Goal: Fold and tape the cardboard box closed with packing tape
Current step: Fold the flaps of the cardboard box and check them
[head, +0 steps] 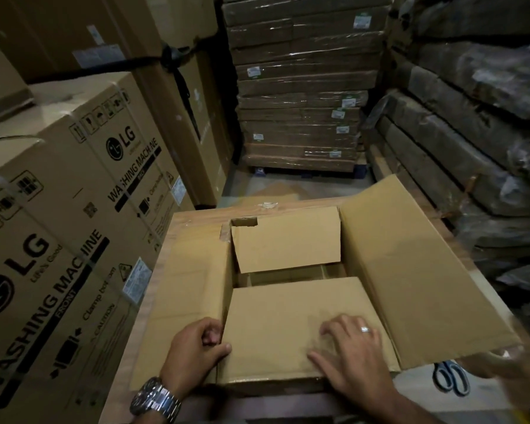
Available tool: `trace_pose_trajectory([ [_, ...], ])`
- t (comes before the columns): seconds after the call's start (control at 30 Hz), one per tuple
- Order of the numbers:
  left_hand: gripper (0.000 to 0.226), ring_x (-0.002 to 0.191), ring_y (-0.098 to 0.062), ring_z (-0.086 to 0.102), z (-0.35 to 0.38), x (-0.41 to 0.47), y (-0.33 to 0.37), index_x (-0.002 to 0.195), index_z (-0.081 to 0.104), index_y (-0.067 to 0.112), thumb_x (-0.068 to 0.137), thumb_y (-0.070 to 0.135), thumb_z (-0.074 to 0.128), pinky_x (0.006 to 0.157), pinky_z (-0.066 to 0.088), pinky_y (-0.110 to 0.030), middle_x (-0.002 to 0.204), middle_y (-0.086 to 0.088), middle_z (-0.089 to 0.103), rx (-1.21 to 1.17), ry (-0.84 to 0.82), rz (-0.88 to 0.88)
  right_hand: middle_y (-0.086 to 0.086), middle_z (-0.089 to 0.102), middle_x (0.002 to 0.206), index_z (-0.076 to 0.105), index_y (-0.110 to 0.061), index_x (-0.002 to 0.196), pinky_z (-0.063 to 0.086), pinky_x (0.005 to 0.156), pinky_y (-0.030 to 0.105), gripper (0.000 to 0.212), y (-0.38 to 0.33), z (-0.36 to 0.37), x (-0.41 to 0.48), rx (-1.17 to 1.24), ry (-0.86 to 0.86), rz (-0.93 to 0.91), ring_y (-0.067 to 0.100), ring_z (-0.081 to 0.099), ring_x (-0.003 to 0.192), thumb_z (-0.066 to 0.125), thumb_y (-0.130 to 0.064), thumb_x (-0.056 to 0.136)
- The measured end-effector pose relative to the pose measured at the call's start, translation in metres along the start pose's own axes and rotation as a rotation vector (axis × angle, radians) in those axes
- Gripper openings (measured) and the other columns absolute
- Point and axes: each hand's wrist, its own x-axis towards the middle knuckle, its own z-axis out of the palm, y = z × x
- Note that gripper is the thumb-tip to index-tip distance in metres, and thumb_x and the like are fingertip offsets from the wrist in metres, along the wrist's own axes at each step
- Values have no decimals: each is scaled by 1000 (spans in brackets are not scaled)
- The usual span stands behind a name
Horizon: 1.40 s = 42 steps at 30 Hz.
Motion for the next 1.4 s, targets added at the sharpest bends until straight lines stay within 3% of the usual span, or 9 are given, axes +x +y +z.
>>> trace_pose_trajectory([
  [0.13, 47, 96, -18, 65, -20, -5, -13, 102, 64, 33, 61, 55, 74, 87, 47, -41, 98, 8, 68, 238, 158, -79, -11, 60, 91, 51, -36, 91, 43, 65, 36, 33, 19, -19, -10, -4, 36, 136, 21, 60, 81, 55, -60, 69],
  [0.23, 73, 126, -32, 44, -43, -9, -29, 130, 53, 24, 69, 55, 77, 106, 29, -52, 139, -7, 49, 444, 278, -548, -5, 63, 85, 52, -34, 90, 42, 66, 39, 34, 31, -35, -13, -30, 133, 269, 28, 62, 76, 53, -58, 66],
  [0.43, 84, 120, -39, 53, -73, -32, -76, 132, 49, 1, 66, 39, 85, 106, 38, -48, 130, -24, 56, -205, 241, -885, 7, 66, 78, 71, -15, 80, 43, 68, 46, 43, 58, -76, -13, -185, 354, 438, 37, 59, 71, 54, -54, 71],
  [0.57, 38, 119, -19, 54, -82, -54, -87, 128, 53, 7, 96, 28, 57, 114, 24, -27, 131, -9, 58, -423, -26, -741, 10, 66, 79, 71, -14, 83, 46, 68, 47, 31, 79, -97, -13, -328, 484, 426, 36, 59, 71, 65, -44, 78],
  [0.73, 29, 92, -10, 70, -96, -64, -26, 129, 46, 18, 101, 24, 47, 97, 38, -4, 104, -2, 68, -466, -91, -571, 6, 54, 111, 62, -23, 101, 46, 77, 55, 34, 93, -109, -15, -239, 488, 597, 37, 53, 100, 63, -50, 81],
  [0.9, 16, 59, -19, 59, -68, -69, 40, 96, 70, 0, 82, 6, 74, 47, 43, 2, 90, -19, 69, -350, 524, -477, 4, 49, 123, 46, -46, 113, 43, 90, 62, 50, 117, -105, -26, -42, 424, 898, 39, 50, 112, 73, -50, 71],
  [1.03, 24, 71, -13, 65, -50, -65, 63, 81, 74, 26, 73, 4, 81, 58, 46, 1, 75, 6, 72, -300, 578, -248, 6, 54, 121, 42, -61, 96, 39, 101, 59, 57, 108, -102, -22, 232, 461, 1077, 35, 49, 117, 82, -30, 70],
  [1.27, 29, 97, 6, 58, -25, -53, 86, 87, 63, 38, 64, 46, 78, 74, 47, -12, 98, 23, 64, -43, 303, 217, 27, 52, 128, 50, -4, 125, 41, 97, 49, 53, 90, -112, -7, 605, 498, 1218, 35, 53, 108, 75, -3, 79],
  [1.4, 41, 113, 12, 47, 4, -41, 84, 91, 54, 35, 62, 58, 73, 92, 36, -4, 122, 25, 55, -13, 114, 317, 30, 51, 129, 47, 4, 127, 40, 98, 47, 53, 86, -116, -10, 650, 466, 1285, 33, 52, 104, 72, -1, 81],
])
